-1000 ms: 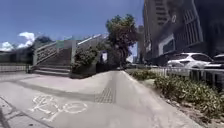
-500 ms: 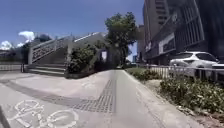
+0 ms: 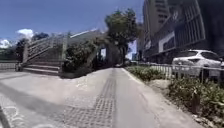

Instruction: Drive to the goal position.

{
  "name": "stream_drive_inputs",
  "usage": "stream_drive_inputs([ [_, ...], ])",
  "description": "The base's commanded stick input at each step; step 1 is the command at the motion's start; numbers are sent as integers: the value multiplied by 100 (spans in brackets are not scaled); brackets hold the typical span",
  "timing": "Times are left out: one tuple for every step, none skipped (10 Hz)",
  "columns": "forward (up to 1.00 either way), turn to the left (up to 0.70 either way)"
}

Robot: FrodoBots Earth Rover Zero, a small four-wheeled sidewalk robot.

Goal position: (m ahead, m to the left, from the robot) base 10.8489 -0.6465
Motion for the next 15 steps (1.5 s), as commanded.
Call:
stream_drive_inputs([
  [70,0],
  [70,0],
  [70,0],
  [70,0],
  [70,0],
  [70,0],
  [70,0],
  [70,0],
  [70,0],
  [70,0],
  [70,0],
  [70,0],
  [70,0],
  [70,0],
  [70,0],
])
